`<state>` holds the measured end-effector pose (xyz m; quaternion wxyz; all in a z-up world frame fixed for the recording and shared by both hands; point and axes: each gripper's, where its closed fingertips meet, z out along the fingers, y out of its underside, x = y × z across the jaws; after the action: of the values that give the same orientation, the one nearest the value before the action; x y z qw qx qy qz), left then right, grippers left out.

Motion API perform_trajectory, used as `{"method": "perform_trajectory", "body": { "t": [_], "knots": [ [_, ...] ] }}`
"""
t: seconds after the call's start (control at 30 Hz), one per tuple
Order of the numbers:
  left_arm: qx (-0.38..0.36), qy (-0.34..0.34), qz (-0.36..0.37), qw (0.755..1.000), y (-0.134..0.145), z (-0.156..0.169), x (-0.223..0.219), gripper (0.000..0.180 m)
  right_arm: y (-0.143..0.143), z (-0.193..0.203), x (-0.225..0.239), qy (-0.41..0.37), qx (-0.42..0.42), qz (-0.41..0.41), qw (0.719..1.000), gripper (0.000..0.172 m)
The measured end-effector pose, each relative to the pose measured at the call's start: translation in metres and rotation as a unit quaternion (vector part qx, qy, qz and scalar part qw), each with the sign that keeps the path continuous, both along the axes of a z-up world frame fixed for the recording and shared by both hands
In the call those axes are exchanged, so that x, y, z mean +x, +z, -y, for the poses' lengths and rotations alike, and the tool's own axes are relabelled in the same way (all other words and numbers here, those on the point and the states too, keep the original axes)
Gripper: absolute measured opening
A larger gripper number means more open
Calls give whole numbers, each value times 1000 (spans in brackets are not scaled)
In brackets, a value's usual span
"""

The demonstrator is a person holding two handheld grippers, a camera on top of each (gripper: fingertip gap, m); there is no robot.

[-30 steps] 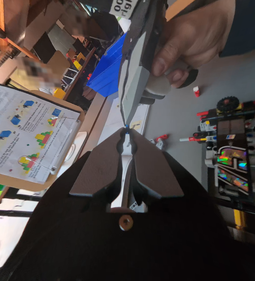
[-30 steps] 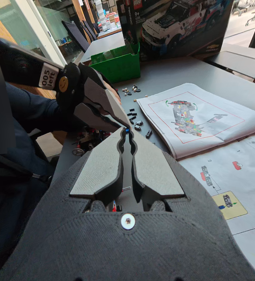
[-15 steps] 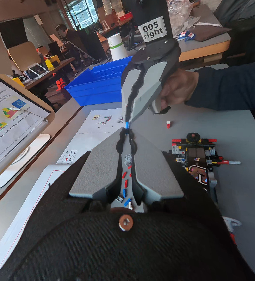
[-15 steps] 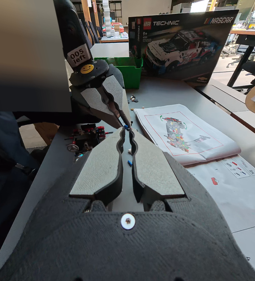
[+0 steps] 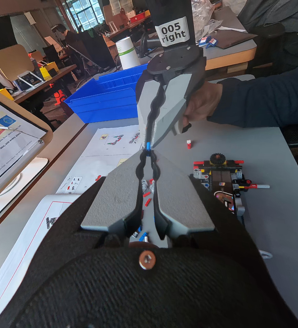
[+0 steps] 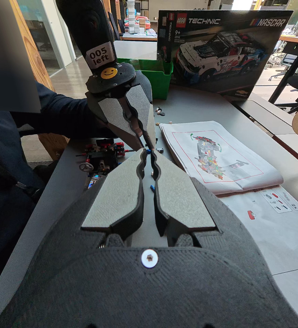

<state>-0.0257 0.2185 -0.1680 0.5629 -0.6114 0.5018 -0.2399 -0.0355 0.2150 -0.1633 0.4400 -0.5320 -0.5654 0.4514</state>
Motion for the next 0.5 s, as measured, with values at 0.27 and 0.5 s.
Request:
{"method": "perform_trajectory", "body": {
  "t": [0.27,0.5],
  "knots": [
    [-18,2,-2,1000,-3,-1,0,1,-3,-1,-1,-9,25,9,1000,1],
    [-42,-6,-19,999,-13,1,2,1,-12,1,0,-13,74,35,997,1]
  ]
}}
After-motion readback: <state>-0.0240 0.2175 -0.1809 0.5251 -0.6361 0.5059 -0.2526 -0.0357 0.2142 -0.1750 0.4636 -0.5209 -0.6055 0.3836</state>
